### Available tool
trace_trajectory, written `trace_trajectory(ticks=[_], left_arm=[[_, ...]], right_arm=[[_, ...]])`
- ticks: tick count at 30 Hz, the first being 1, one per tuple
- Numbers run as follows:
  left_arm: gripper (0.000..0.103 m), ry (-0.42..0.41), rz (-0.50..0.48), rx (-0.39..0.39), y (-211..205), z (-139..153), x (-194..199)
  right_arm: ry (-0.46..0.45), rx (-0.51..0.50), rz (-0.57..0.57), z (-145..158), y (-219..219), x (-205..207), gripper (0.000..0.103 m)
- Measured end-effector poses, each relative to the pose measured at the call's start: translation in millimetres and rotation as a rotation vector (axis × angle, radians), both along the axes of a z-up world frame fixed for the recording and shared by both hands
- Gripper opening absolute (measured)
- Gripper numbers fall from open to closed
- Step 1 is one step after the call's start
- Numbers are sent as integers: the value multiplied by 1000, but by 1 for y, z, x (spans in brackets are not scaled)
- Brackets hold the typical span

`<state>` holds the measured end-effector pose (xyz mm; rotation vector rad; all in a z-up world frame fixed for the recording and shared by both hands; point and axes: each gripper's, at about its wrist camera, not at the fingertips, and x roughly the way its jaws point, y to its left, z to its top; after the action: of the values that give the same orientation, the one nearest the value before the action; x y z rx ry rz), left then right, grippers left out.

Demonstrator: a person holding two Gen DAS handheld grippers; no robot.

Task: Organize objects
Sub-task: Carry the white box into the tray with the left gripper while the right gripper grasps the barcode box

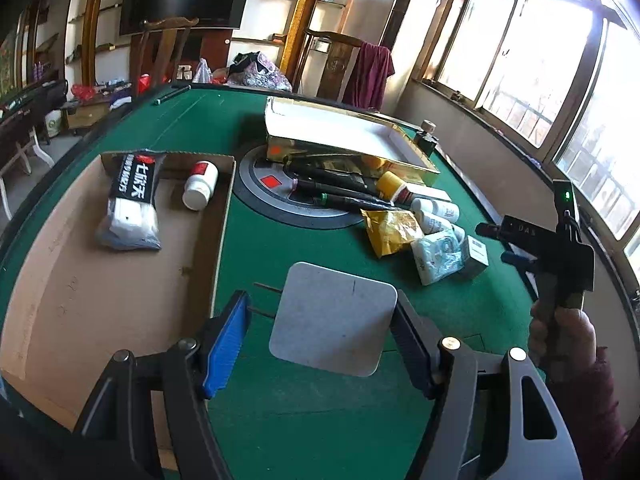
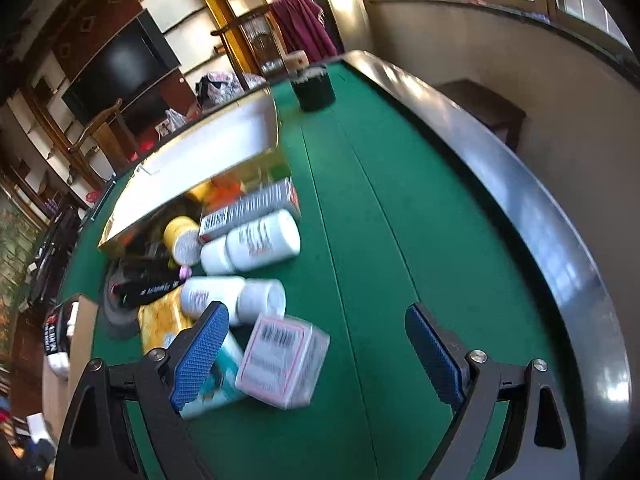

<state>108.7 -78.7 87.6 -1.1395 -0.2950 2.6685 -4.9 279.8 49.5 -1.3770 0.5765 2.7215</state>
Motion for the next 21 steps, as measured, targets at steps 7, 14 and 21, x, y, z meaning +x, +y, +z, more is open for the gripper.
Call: trace_trajectory(ticks=[7,14,21], left_arm=[[69,-14,3,15,-2,-5,8],[69,-4,3,14,-4,-4,15],[69,0,24,38,-17,-1,18]], right_arm=[[-55,132,-7,-5,-27,-13,79],[-124,152,-9,-23,-34,-24,38],[-83,33,4,-8,-16,2,38]])
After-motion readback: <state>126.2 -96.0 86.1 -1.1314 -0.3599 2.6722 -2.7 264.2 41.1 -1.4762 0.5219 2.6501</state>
